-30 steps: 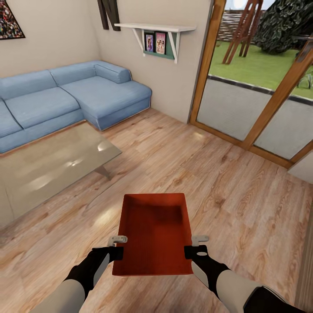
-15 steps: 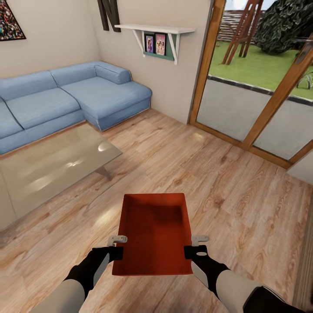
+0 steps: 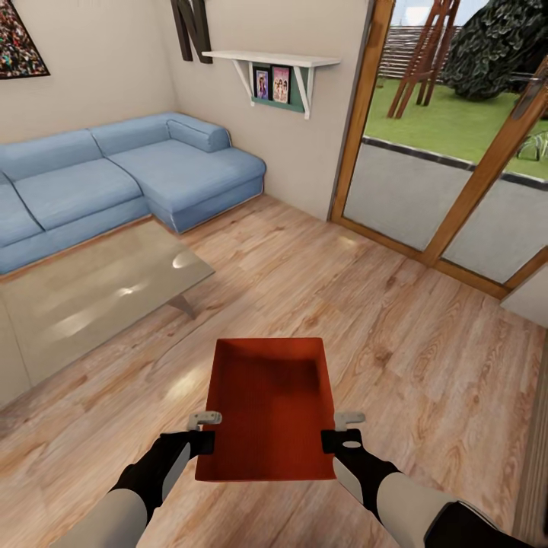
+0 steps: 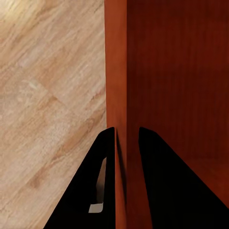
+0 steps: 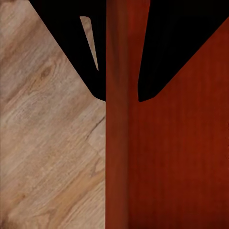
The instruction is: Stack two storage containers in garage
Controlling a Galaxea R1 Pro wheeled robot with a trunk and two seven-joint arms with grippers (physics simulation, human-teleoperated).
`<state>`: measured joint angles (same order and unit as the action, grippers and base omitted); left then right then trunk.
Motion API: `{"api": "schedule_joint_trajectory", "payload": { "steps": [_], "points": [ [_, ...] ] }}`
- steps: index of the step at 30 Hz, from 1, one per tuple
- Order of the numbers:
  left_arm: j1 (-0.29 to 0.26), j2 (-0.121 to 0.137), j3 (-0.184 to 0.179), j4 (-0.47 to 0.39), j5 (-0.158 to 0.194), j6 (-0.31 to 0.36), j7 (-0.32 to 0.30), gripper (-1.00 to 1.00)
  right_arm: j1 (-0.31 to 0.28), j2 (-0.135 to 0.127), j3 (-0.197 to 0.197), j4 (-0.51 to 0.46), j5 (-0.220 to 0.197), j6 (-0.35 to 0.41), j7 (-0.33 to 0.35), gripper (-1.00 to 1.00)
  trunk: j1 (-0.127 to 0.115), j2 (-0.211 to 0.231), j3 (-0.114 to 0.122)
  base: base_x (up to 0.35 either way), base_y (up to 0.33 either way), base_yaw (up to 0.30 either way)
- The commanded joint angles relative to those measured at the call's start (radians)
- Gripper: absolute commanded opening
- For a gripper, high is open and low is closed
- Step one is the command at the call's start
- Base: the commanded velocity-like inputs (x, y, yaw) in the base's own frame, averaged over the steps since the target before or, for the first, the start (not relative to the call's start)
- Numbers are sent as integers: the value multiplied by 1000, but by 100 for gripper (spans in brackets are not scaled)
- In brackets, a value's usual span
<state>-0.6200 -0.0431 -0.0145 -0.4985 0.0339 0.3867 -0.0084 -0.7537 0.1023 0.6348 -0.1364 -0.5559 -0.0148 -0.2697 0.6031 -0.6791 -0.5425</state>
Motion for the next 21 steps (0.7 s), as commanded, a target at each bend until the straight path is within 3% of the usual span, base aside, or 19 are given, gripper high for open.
{"api": "schedule_joint_trajectory", "payload": {
  "steps": [1, 21],
  "points": [
    [0, -4, 10, 1, -6, 6, 4, -100, -1, 1, -24, -2, 13, -17, -36, -100, 0, -1, 1, 0, 0, 0],
    [0, -4, 10, 1, -6, 6, 4, -100, -1, -1, -26, -2, 13, -19, -32, -100, 0, -1, 31, 0, 0, 0]
  ]
}}
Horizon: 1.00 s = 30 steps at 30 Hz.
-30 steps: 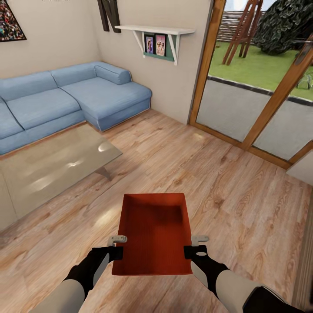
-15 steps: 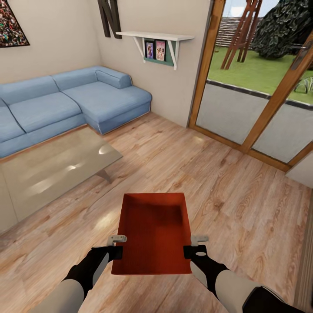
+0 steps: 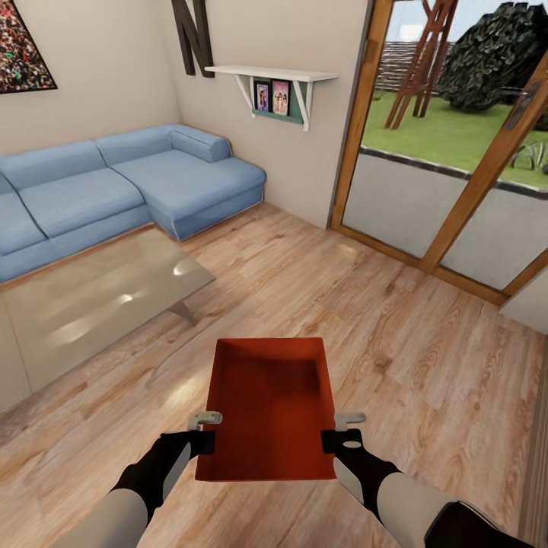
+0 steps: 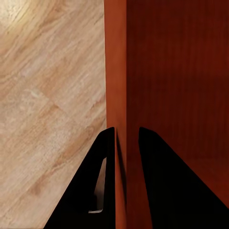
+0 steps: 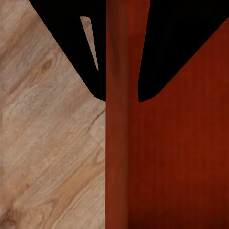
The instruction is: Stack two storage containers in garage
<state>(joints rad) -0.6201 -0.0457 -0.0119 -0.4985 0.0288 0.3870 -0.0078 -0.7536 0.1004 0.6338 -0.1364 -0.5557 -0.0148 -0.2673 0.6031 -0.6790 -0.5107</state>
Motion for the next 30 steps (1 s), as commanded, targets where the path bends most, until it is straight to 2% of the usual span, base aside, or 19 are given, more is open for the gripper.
{"api": "schedule_joint_trajectory", "payload": {
  "steps": [1, 20, 30],
  "points": [
    [0, -2, 7, 1, -1, 6, 3, -100, -1, 1, -25, -2, 13, -19, -34, -100, 0, -1, 1, 0, 0, 0],
    [0, -2, 7, 1, -1, 6, 3, -100, -1, 1, -25, -2, 13, -27, -33, -100, 0, -1, 29, 0, 0, 0],
    [0, -2, 7, 1, -1, 5, 3, -100, -1, 1, -25, -2, 13, -28, -33, -100, 0, -1, 35, 0, 0, 0]
  ]
}}
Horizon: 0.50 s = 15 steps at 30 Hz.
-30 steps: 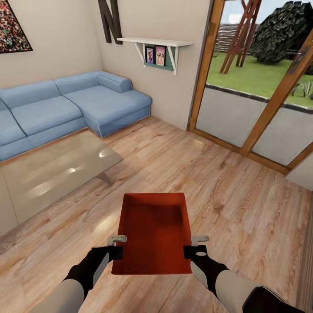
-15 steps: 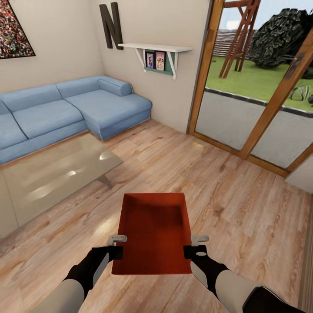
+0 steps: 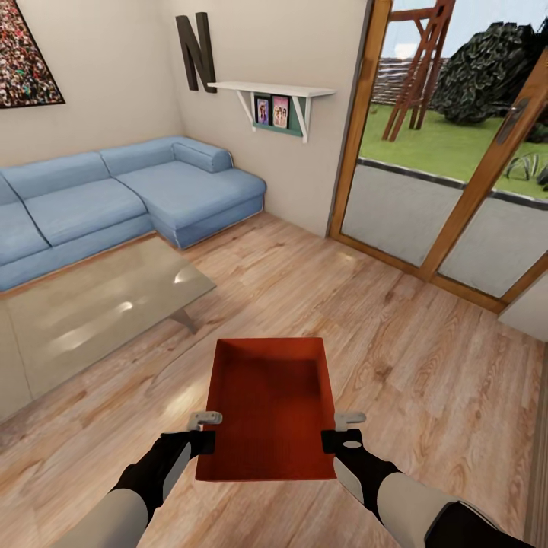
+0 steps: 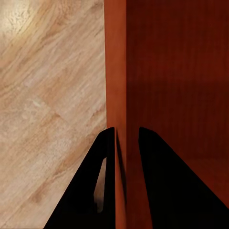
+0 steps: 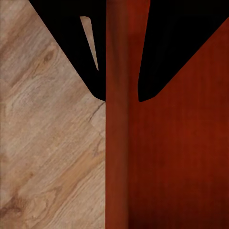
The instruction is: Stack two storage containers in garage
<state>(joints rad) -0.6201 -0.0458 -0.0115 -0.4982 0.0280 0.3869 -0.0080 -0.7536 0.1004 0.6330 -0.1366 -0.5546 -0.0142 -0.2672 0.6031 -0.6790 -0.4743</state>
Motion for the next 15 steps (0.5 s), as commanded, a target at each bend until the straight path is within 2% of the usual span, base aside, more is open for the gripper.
{"api": "schedule_joint_trajectory", "payload": {
  "steps": [1, 15],
  "points": [
    [0, -2, 7, 1, 0, 5, 3, -100, -1, 1, -24, -1, 12, -29, -33, -100, 0, -1, 0, 0, 0, 0],
    [0, -2, 7, 1, 0, 5, 3, -100, -1, 1, -24, -1, 12, -29, -33, -100, 0, -1, 22, 0, 0, 0]
  ]
}}
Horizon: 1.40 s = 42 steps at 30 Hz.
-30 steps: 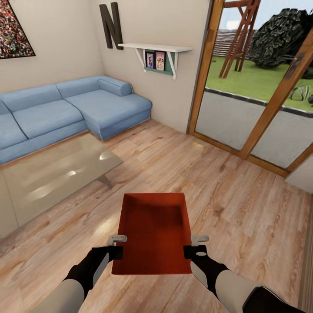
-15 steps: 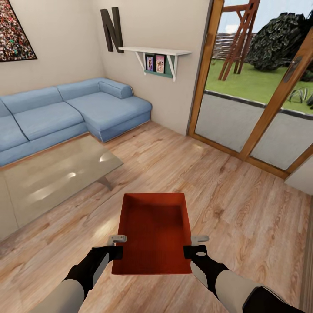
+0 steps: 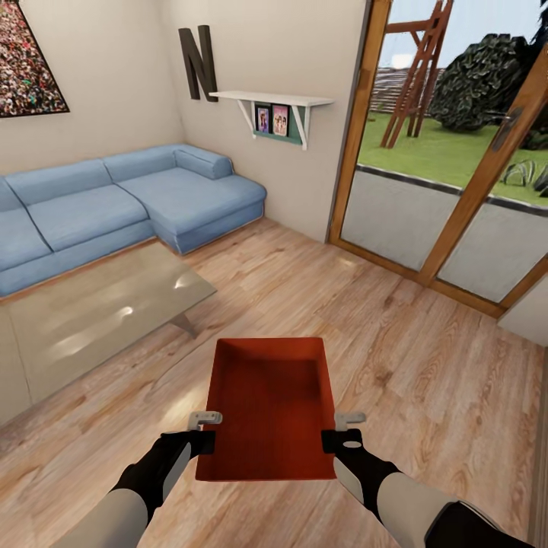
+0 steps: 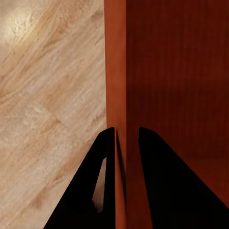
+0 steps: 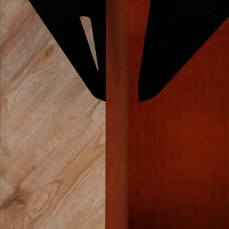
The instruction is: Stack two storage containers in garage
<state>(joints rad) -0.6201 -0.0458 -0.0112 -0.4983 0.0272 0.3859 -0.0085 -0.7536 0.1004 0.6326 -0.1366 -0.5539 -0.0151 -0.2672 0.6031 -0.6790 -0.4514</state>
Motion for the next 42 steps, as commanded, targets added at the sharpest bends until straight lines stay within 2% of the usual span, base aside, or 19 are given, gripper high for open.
{"api": "schedule_joint_trajectory", "payload": {
  "steps": [1, 42],
  "points": [
    [0, -2, 6, 1, 0, 5, 3, -100, -1, 1, -24, -1, 12, -28, -33, -100, 0, -1, 1, 0, 0, 0],
    [0, -2, 6, 1, 0, 5, 3, -100, -1, -1, -24, -1, 12, -28, -31, -100, 0, -1, 64, 0, 0, 0]
  ]
}}
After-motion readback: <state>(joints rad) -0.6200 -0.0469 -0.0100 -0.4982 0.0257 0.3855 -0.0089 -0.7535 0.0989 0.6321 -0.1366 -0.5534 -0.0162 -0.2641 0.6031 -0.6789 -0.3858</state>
